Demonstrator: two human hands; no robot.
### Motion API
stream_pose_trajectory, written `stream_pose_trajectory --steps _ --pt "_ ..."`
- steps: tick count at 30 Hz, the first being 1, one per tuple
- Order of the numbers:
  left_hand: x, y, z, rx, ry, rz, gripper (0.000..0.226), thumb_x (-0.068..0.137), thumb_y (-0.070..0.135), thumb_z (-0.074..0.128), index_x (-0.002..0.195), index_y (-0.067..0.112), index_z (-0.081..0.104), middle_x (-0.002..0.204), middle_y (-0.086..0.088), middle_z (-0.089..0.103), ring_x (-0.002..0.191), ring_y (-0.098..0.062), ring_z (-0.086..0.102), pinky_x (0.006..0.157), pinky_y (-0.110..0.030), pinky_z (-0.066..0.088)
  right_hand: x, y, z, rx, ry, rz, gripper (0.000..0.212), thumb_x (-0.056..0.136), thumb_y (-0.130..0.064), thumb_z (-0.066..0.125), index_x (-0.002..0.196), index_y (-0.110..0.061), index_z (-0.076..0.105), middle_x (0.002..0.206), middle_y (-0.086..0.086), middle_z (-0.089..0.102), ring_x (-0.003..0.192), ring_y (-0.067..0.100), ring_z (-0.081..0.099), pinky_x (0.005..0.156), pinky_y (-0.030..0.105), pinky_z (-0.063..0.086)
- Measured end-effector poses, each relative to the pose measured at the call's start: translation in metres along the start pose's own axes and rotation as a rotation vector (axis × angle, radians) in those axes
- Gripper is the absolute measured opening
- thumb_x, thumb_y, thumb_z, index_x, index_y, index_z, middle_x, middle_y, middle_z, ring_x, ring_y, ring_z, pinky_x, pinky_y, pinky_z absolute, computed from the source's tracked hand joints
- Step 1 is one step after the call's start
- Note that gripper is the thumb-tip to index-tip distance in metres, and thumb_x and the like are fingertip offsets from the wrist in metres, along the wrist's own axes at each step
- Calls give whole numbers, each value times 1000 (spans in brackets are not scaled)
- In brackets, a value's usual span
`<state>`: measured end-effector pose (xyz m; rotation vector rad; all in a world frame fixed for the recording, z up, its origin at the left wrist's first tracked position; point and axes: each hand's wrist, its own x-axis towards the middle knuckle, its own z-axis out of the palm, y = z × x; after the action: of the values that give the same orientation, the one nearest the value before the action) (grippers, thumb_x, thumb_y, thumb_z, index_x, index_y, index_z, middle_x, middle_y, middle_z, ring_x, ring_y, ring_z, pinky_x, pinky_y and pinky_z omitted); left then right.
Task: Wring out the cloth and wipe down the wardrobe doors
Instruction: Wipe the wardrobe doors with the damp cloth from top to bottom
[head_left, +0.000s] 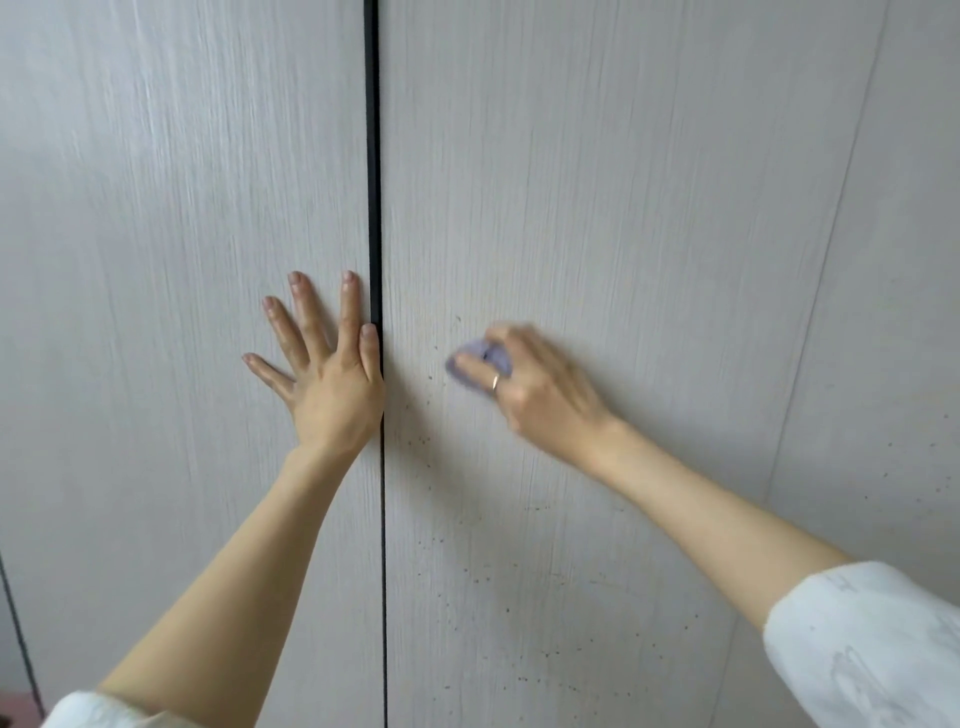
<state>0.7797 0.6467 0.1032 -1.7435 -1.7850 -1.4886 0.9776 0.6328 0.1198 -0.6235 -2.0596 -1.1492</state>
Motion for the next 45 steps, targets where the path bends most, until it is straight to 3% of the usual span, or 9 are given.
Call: stream_pose_trajectory --steps 5,8,13,16,22,28,34,40,45 --pt "-2 -4 -4 10 -29 25 50 100 42 11 140 47 -19 153 2 -29 139 -24 -30 107 -63 -15 56 14 -10 -4 260 355 31 73 2 68 104 -2 67 91 20 57 77 34 59 51 30 46" --pt "-3 -7 -6 21 -62 36 50 100 42 12 139 47 -21 152 2 -32 138 -24 -32 106 -62 -16 27 -16 15 52 221 159 22 84 -5 52 101 -3 66 94 17 54 78 33 58 56 33 48" --pt "-3 -13 -7 69 -92 71 51 100 41 11 137 44 -25 151 -1 -34 138 -26 -33 106 -64 -15 -28 -54 45 45 -143 -267 28 93 2 41 91 -9 67 83 8 58 71 24 50 56 34 46" --pt "-3 -17 -7 88 -109 82 51 99 43 10 135 44 -26 150 -1 -35 137 -26 -34 106 -62 -16 7 -34 29 38 -32 -183 32 95 -3 36 91 -6 68 83 12 61 71 28 57 57 35 49" --pt "-10 -24 -7 96 -104 81 50 100 41 12 137 46 -21 152 1 -31 139 -25 -30 108 -62 -14 75 -17 16 19 213 248 29 72 0 68 101 0 67 90 20 59 78 35 58 57 37 52" --pt "-31 -34 2 21 -83 -2 52 101 41 17 136 49 -19 154 3 -27 140 -25 -28 107 -64 -12 -15 -80 65 141 101 104 27 82 4 55 104 -5 67 94 17 60 82 31 51 69 37 49" --pt "-42 -46 8 12 -70 -30 51 101 40 18 138 47 -17 155 3 -23 141 -25 -25 108 -64 -10 -65 -104 74 159 -151 -189 16 92 0 46 85 -9 57 80 7 58 68 24 48 53 32 42" --pt "-60 -57 17 -20 -76 -88 51 102 37 18 137 48 -17 155 3 -24 141 -24 -26 109 -61 -12 -22 -66 54 185 165 312 33 81 3 51 110 0 66 109 12 41 93 34 49 71 40 49" --pt "-68 -65 25 -11 -68 -103 51 102 38 17 136 47 -19 155 1 -23 141 -25 -26 108 -62 -12 -81 -115 80 250 -53 195 45 104 -21 27 102 -4 69 95 13 59 86 22 48 68 31 43"
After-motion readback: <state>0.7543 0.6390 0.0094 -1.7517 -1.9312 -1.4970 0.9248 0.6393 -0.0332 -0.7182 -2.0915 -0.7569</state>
